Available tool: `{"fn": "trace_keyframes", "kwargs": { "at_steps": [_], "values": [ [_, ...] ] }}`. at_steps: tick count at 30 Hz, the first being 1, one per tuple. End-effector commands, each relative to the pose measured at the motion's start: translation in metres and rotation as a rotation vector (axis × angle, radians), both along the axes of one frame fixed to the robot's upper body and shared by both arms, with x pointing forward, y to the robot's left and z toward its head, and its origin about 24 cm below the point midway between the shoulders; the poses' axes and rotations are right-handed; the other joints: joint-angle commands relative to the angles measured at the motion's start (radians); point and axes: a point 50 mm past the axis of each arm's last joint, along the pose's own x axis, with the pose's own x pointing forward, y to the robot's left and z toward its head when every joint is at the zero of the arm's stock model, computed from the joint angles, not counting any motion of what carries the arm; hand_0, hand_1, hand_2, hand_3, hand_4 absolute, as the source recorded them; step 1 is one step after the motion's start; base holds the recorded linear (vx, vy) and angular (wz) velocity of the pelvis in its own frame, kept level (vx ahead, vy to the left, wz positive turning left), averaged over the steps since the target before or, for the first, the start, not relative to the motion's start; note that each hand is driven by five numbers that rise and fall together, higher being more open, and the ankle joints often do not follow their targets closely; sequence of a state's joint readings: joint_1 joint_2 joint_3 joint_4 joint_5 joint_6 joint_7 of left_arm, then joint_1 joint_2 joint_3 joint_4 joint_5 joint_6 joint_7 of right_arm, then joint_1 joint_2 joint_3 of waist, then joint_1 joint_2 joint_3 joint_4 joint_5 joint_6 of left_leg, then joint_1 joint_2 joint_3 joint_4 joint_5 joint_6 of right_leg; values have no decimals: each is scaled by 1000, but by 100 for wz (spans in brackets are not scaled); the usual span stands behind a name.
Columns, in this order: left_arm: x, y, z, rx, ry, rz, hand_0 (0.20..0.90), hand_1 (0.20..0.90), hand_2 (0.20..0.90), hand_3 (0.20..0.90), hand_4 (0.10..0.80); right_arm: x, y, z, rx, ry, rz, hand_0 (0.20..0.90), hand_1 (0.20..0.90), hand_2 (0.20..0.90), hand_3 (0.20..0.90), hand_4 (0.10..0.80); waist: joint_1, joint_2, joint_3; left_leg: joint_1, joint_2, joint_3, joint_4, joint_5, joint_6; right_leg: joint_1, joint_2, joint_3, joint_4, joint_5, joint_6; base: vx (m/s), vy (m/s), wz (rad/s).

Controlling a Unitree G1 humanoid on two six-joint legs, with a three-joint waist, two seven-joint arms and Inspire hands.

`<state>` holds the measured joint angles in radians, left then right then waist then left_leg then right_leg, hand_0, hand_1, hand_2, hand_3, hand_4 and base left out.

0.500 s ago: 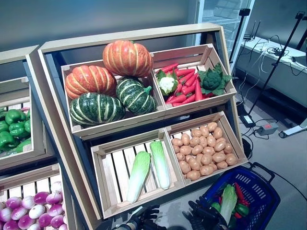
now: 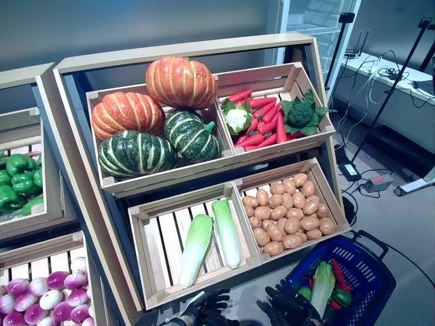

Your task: Put vegetables into the basket

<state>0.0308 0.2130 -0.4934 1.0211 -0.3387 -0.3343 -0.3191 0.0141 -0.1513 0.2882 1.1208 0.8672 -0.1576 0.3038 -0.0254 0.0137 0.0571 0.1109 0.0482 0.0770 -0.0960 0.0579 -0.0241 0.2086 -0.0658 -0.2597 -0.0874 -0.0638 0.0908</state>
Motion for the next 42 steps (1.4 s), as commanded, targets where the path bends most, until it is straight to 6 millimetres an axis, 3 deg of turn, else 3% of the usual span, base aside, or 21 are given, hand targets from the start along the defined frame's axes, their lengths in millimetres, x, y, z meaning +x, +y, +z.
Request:
{"fn": "trace_keyframes", "kwargs": {
  "at_steps": [1, 6, 10, 17, 19, 24, 32, 37, 42],
  "values": [
    [62, -14, 39, -149, -266, -31, 900, 900, 900, 900, 800, 59, 9, 27, -1, -228, 13, 900, 900, 900, 900, 800, 34, -4, 45, 37, -43, 26, 9, -96, 38, -49, -4, 35, 0, 73, -35, 0, 0, 0],
    [73, -11, 57, -235, -364, 19, 900, 900, 900, 900, 800, 61, 3, 30, 11, -248, -70, 900, 900, 900, 900, 800, 38, -3, 44, 37, -43, 25, 9, -96, 39, -48, -6, 30, 0, 72, -34, -2, 0, 1],
    [87, 8, 88, -320, -543, 169, 900, 900, 900, 900, 800, 64, -7, 36, 3, -275, -178, 900, 900, 900, 900, 800, 53, 0, 52, 32, -43, 17, 9, -94, 39, -48, -10, 17, 0, 72, -36, 0, 0, 0],
    [107, 37, 134, -153, -815, 328, 900, 900, 900, 900, 800, 83, -8, 62, -24, -428, -217, 900, 900, 900, 900, 800, 69, -4, 64, 24, -45, -4, 9, -88, 36, -47, -13, 2, 0, 69, -45, -19, 2, 9],
    [111, 48, 147, -22, -894, 416, 900, 900, 900, 900, 800, 88, -9, 73, -40, -499, -216, 900, 900, 900, 900, 800, 74, -8, 63, 24, -46, -12, 9, -88, 34, -43, -13, -3, 0, 66, -47, 2, -9, 10],
    [112, 63, 154, 245, -995, 548, 900, 900, 900, 900, 800, 95, -9, 92, -65, -615, -218, 900, 900, 900, 900, 800, 71, -20, 56, 26, -47, -14, 9, -89, 30, -38, -11, -8, 0, 63, -48, 21, -18, 11],
    [114, 65, 126, 497, -868, 594, 900, 900, 900, 900, 800, 94, -8, 97, -57, -635, -243, 900, 900, 900, 900, 800, 42, -30, 72, 39, -43, 19, 25, -85, 35, -53, -8, 0, 76, 28, -59, 39, 8, 5],
    [132, 63, 127, 497, -847, 657, 900, 900, 900, 900, 800, 104, -9, 106, -62, -677, -262, 900, 900, 900, 900, 800, 23, -32, 160, -104, -43, 28, 261, -140, 36, -199, -30, 8, 312, -47, -78, -120, 31, -7],
    [155, 59, 145, 506, -911, 701, 900, 900, 900, 900, 800, 126, -11, 131, -75, -789, -253, 900, 900, 900, 900, 800, 4, -48, 255, -315, -16, 56, 531, -215, 35, -398, -55, 40, 557, -119, -102, -218, 28, -1]
  ]
}}
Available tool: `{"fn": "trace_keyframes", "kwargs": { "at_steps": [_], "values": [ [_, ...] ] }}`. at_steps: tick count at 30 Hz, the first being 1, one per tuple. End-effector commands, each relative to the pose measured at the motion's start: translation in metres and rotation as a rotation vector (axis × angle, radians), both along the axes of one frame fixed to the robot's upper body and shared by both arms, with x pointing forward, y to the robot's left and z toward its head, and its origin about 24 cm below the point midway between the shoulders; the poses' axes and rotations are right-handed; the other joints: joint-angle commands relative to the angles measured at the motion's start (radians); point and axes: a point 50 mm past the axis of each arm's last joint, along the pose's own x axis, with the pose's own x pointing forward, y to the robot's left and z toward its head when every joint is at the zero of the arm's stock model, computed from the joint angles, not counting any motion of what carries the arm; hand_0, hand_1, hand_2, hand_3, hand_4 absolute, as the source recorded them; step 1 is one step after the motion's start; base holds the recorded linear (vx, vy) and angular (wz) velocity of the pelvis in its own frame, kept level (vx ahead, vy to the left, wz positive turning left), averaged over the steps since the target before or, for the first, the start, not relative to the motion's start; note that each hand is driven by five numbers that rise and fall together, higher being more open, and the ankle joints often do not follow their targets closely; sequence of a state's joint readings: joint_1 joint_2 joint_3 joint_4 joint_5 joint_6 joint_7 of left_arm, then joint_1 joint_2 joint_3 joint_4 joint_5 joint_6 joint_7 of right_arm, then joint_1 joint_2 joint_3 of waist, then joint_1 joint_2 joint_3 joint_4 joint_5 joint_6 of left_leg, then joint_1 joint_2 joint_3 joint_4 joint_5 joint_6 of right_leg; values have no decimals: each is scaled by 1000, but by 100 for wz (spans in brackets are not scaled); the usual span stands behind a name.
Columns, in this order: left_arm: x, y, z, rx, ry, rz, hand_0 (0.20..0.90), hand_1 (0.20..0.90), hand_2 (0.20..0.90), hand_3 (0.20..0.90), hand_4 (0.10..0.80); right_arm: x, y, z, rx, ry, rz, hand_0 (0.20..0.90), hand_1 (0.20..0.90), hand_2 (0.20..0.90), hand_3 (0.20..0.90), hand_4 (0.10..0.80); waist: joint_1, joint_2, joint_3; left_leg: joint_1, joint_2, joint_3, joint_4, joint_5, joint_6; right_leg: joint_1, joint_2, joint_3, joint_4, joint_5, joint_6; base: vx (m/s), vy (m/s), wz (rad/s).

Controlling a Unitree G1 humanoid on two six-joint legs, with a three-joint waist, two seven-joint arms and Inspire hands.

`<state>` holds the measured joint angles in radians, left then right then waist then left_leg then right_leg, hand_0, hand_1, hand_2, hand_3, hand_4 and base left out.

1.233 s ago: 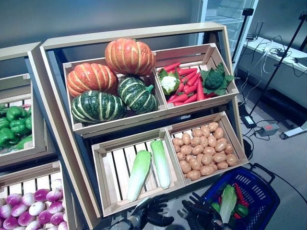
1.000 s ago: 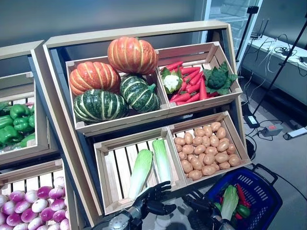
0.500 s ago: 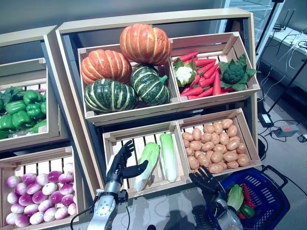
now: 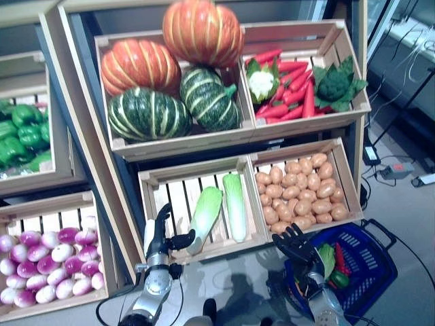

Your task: Put vegetables into the basket

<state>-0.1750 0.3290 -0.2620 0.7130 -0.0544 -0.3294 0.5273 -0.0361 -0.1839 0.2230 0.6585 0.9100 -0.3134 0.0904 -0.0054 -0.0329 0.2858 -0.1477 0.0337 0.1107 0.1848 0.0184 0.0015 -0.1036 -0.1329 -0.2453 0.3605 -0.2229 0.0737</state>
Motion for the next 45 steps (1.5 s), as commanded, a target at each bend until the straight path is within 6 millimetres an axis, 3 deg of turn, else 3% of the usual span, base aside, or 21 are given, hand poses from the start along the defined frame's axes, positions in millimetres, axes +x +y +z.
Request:
{"fn": "trace_keyframes", "kwargs": {
  "at_steps": [1, 4, 5, 10, 18, 27, 32, 33, 39, 45],
  "values": [
    [30, -7, 40, -7, -219, 29, 900, 900, 900, 900, 800, 30, -6, 52, -39, -290, -38, 900, 900, 900, 900, 800, -19, -2, 36, -87, 0, 20, 283, -183, 10, -116, 10, 32, 147, 29, -89, -200, 50, -26],
    [42, -9, 51, 14, -256, 45, 900, 900, 900, 900, 800, 38, -10, 59, -60, -307, -44, 900, 900, 900, 900, 800, -29, -3, 64, -179, 10, 21, 408, -224, 16, -206, 1, 53, 275, -13, -103, -147, 55, -18],
    [48, -7, 57, 5, -273, 68, 900, 900, 900, 900, 800, 39, -14, 60, -69, -299, -64, 900, 900, 900, 900, 800, -37, -4, 81, -208, 16, 18, 482, -270, 19, -235, -4, 69, 346, -52, -103, -109, 57, -12],
    [59, 1, 72, -35, -325, 106, 900, 900, 900, 900, 800, 40, -28, 60, -95, -287, -114, 900, 900, 900, 900, 800, -58, -5, 98, -278, 40, 30, 628, -339, 27, -310, -12, 87, 481, -107, -114, -69, 46, -4],
    [66, 31, 84, -67, -336, 186, 900, 900, 900, 900, 800, 33, -48, 51, -102, -214, -184, 900, 900, 900, 900, 800, -90, -8, 113, -351, 68, 37, 824, -441, 42, -405, -25, 118, 659, -191, -123, -16, 43, -10],
    [77, 58, 109, -112, -367, 299, 900, 900, 900, 900, 800, 33, -60, 52, -132, -189, -211, 900, 900, 900, 900, 800, -119, -12, 139, -447, 76, 38, 919, -466, 50, -512, -11, 134, 747, -213, -122, -23, 46, -4],
    [90, 73, 135, -96, -381, 307, 900, 900, 900, 900, 800, 38, -62, 56, -147, -196, -200, 900, 900, 900, 900, 800, -133, -23, 157, -499, 91, 41, 953, -467, 51, -566, -3, 139, 777, -212, -118, -40, 25, -3],
    [96, 79, 150, -37, -382, 306, 900, 900, 900, 900, 800, 41, -66, 59, -154, -196, -197, 900, 900, 900, 900, 800, -141, -27, 166, -524, 98, 42, 968, -466, 50, -590, 0, 140, 788, -210, -118, -37, 27, -4],
    [110, 94, 192, -14, -404, 287, 900, 900, 900, 900, 800, 45, -72, 63, -173, -207, -180, 900, 900, 900, 900, 800, -157, -35, 195, -610, 115, 42, 1010, -461, 51, -673, 11, 146, 817, -199, -117, -46, 25, -5],
    [117, 99, 213, -17, -392, 258, 900, 900, 900, 900, 800, 47, -73, 69, -190, -240, -158, 900, 900, 900, 900, 800, -164, -42, 220, -679, 129, 39, 1038, -459, 54, -741, 20, 151, 835, -189, -114, -18, -8, -2]
  ]
}}
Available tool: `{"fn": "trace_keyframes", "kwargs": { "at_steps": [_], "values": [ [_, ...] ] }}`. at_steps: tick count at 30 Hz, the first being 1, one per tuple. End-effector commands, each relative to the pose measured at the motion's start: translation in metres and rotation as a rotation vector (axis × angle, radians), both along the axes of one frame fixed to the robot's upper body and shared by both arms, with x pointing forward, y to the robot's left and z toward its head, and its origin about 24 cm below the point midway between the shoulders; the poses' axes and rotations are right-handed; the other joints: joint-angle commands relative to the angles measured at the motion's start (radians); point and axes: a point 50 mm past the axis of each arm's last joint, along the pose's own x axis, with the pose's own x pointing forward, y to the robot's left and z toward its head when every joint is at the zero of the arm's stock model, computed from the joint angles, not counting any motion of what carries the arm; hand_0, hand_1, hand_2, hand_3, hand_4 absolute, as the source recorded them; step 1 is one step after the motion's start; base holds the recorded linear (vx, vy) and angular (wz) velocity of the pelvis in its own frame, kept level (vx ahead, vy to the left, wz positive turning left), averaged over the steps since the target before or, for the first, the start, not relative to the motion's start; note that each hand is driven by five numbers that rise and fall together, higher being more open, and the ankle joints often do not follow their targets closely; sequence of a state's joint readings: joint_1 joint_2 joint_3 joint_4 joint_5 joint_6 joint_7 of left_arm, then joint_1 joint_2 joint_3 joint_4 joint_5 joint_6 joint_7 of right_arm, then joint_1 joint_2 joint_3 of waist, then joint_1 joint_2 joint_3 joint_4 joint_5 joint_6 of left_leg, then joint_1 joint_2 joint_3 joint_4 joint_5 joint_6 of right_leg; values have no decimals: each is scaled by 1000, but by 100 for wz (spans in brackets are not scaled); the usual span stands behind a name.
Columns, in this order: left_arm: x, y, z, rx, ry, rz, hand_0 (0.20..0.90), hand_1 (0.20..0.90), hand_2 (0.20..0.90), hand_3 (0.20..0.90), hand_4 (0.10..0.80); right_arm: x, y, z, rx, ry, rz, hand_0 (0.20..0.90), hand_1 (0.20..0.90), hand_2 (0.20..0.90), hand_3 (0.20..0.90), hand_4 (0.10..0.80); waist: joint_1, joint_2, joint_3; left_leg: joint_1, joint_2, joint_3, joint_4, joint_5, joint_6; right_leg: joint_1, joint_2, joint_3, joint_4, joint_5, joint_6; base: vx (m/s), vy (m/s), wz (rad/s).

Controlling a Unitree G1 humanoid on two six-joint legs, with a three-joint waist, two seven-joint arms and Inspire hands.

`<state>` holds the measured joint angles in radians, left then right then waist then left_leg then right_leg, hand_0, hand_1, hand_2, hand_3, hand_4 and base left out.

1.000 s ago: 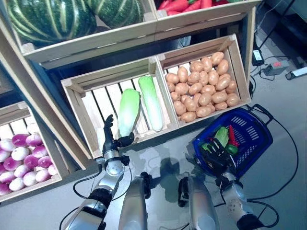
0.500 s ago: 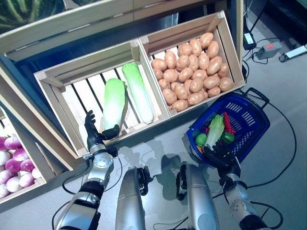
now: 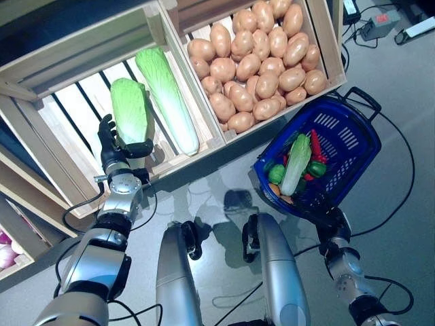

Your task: Put vegetables into the basket

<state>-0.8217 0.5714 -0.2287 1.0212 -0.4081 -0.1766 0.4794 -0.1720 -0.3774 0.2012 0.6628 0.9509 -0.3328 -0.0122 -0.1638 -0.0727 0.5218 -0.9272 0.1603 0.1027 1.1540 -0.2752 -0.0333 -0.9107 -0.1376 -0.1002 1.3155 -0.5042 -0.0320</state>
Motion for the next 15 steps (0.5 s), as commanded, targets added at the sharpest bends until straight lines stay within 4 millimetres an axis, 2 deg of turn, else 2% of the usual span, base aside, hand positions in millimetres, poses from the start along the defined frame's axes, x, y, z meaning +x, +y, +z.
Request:
{"fn": "trace_keyframes", "kwargs": {
  "at_steps": [1, 5, 13, 14, 15],
  "values": [
    [2, 27, 58, 95, -110, 28, 900, 900, 900, 900, 800, 8, -12, 26, -14, -147, -26, 900, 900, 900, 900, 800, -7, -3, -12, 88, 6, 46, 74, -166, 89, 54, 26, 6, -114, 92, -8, 0, 0, 0],
    [2, 34, 62, 96, -84, 45, 900, 900, 900, 900, 800, 11, -15, 31, -9, -169, -31, 900, 900, 900, 900, 800, -11, -3, -4, 60, 10, 43, 84, -166, 87, 27, 29, 6, -102, 90, -8, 4, -9, 1],
    [0, 48, 59, 40, -16, 87, 900, 900, 900, 900, 800, 13, -15, 35, 19, -189, -53, 900, 900, 900, 900, 800, -17, -4, -2, -8, 10, 31, 112, -166, 87, -36, 30, 6, -66, 84, -13, 4, -13, 3],
    [-1, 49, 51, 23, 18, 91, 587, 587, 587, 587, 591, 11, -14, 33, 34, -186, -62, 900, 900, 900, 900, 800, -12, -5, -2, -15, 5, 23, 116, -168, 89, -41, 28, 2, -62, 81, -13, -1, -32, 2],
    [-1, 48, 50, 20, 19, 90, 434, 434, 434, 434, 489, 11, -14, 32, 36, -186, -65, 900, 900, 900, 900, 800, -11, -5, -2, -14, 5, 23, 115, -168, 89, -40, 27, 1, -63, 81, -13, 0, -43, 6]
  ]
}}
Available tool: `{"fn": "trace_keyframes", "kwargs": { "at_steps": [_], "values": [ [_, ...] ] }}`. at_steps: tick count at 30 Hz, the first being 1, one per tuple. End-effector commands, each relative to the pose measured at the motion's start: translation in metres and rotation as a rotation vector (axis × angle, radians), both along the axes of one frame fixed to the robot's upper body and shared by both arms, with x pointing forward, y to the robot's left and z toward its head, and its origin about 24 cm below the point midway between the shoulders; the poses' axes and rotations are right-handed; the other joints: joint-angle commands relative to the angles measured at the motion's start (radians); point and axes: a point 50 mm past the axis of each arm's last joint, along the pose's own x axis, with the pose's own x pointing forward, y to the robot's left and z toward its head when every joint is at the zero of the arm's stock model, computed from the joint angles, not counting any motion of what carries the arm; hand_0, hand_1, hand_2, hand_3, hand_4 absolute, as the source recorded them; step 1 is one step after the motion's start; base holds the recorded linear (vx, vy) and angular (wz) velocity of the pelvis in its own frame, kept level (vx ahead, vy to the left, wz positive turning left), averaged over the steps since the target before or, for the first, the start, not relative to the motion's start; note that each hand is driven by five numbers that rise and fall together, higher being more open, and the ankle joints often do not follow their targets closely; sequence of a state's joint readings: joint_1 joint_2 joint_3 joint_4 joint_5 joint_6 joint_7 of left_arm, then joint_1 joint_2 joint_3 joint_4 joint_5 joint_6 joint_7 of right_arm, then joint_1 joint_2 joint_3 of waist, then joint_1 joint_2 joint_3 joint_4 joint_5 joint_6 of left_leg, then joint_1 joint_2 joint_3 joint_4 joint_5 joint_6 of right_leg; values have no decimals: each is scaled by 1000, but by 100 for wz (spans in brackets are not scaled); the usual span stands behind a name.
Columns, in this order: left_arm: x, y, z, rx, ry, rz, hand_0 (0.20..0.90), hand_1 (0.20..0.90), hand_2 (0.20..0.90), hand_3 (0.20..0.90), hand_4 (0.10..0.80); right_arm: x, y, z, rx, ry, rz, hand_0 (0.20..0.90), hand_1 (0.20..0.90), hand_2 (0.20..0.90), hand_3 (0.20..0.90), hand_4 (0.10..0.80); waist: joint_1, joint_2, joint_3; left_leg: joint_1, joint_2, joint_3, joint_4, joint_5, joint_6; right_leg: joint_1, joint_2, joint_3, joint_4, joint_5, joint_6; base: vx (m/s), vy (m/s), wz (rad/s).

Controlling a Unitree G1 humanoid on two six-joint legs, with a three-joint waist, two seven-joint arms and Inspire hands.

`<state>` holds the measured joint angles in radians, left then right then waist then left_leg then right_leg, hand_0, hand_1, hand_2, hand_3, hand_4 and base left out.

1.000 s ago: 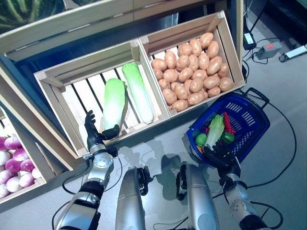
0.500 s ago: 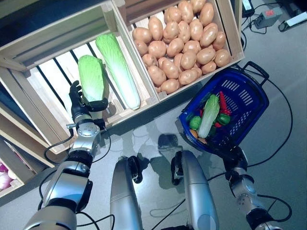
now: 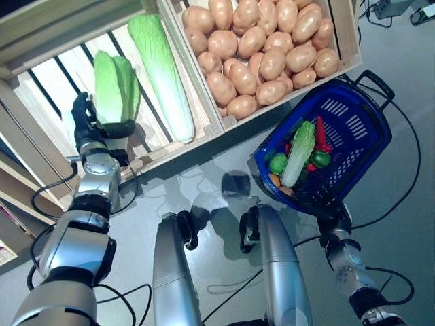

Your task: Put vegetables into the basket

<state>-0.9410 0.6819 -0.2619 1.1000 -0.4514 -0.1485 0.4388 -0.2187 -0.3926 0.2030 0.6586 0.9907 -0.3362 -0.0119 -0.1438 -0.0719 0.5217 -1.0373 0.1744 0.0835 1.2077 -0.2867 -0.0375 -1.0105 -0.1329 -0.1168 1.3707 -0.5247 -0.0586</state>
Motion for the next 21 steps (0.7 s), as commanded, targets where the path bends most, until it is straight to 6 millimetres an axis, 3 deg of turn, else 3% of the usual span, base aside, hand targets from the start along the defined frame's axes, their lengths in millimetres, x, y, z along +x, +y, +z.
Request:
{"fn": "trace_keyframes", "kwargs": {
  "at_steps": [1, 8, 14, 21],
  "values": [
    [-4, 16, 2, -34, 54, 35, 300, 300, 300, 300, 400, -2, -12, 18, 25, -133, -64, 900, 900, 900, 900, 800, -28, -6, -2, 101, -12, 41, 57, -156, 93, 65, 22, 16, -123, 102, 14, 5, -29, 8],
    [-12, 21, -24, -108, 104, 28, 300, 300, 300, 300, 400, 0, -9, 22, 29, -148, -56, 900, 900, 900, 900, 800, -23, -3, -6, 192, -14, 55, -7, -145, 80, 150, 22, 9, -183, 111, 20, 6, -2, 1],
    [-25, 29, -48, -162, 140, -2, 300, 300, 300, 300, 400, -4, -8, 18, 32, -128, -43, 900, 900, 900, 900, 800, -26, 13, -67, 371, -16, 95, -189, -101, 65, 300, 8, 13, -329, 147, 28, 56, 21, -1],
    [-34, 24, -59, -122, 129, -58, 300, 300, 300, 300, 400, -11, 2, 19, 7, -147, -14, 900, 900, 900, 900, 800, -17, 37, -151, 572, -39, 116, -390, -49, 61, 482, -15, 6, -484, 184, 40, 72, 2, -2]
  ]
}}
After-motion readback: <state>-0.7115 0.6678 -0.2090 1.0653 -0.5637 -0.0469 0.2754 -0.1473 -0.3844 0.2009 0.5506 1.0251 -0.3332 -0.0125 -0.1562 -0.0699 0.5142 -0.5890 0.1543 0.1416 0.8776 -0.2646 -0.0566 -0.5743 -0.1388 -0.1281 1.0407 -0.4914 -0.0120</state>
